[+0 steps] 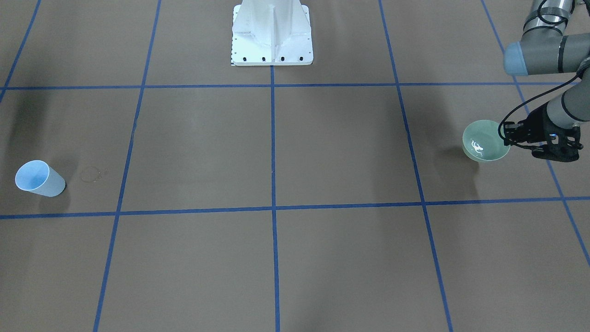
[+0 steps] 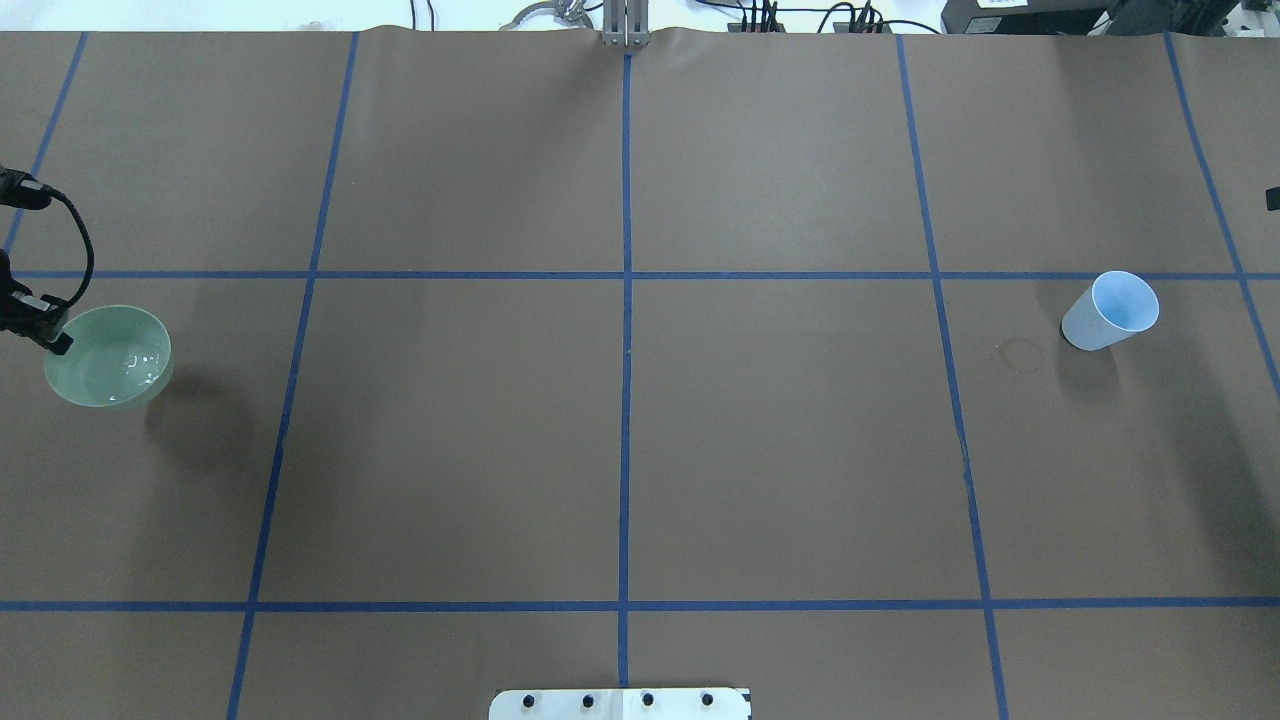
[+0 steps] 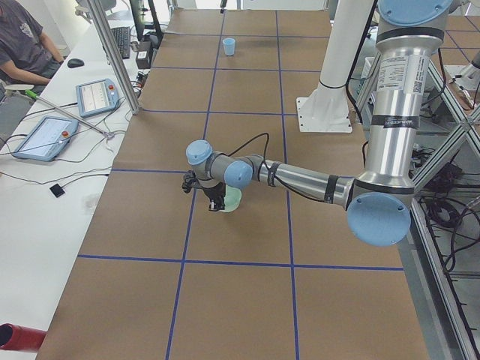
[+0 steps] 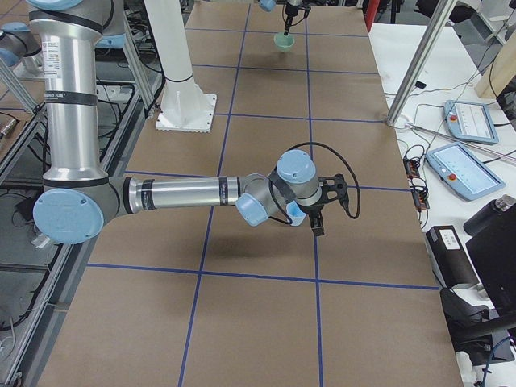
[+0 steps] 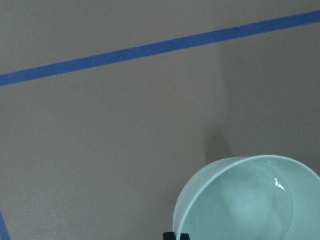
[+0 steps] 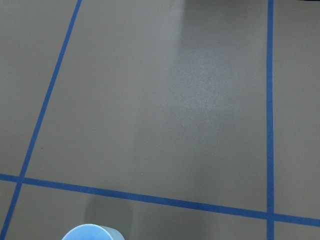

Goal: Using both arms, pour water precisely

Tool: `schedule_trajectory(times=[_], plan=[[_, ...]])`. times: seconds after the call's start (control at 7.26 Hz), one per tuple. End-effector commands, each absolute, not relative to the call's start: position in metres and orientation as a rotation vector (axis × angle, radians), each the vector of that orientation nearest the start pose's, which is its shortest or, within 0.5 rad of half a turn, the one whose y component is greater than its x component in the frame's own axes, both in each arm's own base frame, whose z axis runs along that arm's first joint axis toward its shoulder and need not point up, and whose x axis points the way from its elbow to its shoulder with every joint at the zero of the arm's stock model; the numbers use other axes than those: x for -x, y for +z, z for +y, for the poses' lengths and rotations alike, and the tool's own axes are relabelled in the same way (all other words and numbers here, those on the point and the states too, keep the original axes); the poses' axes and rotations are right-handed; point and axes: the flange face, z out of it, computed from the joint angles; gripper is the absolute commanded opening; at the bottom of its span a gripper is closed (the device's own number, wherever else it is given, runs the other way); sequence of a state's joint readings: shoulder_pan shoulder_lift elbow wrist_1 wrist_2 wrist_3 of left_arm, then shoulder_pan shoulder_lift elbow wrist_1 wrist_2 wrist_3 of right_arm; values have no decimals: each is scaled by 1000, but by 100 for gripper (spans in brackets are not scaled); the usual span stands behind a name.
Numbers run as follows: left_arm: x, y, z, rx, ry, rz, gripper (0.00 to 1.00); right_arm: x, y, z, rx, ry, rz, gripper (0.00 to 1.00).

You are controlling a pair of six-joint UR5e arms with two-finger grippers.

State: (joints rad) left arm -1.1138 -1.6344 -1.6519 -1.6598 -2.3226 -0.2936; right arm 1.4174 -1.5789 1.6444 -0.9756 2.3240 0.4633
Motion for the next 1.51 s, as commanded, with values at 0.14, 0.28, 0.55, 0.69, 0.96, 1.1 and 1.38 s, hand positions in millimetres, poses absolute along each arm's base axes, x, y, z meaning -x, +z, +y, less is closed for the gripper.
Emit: schedule_trajectory(times=[0.14, 0.28, 0.55, 0.69, 0.96, 1.1, 1.38], plan=[[-174, 590, -502, 89, 236, 771, 12, 14, 558, -515, -378, 37, -879, 100], [-175, 591, -502, 91, 237, 771, 43, 14, 558, -515, -380, 36, -880, 100], [-175, 587, -502, 84, 239, 773, 90, 14, 558, -515, -378, 37, -879, 100], [-174, 582, -503, 74, 240, 775, 99, 14, 557, -516, -380, 36, -880, 100], [-125, 556, -524, -10, 164, 791, 99, 15, 552, -521, -381, 33, -882, 100], [-97, 542, -531, -64, 157, 793, 99, 23, 551, -529, -332, 38, -875, 100], [-37, 539, -544, -139, 119, 782, 99, 30, 514, -572, -202, 92, -837, 100]])
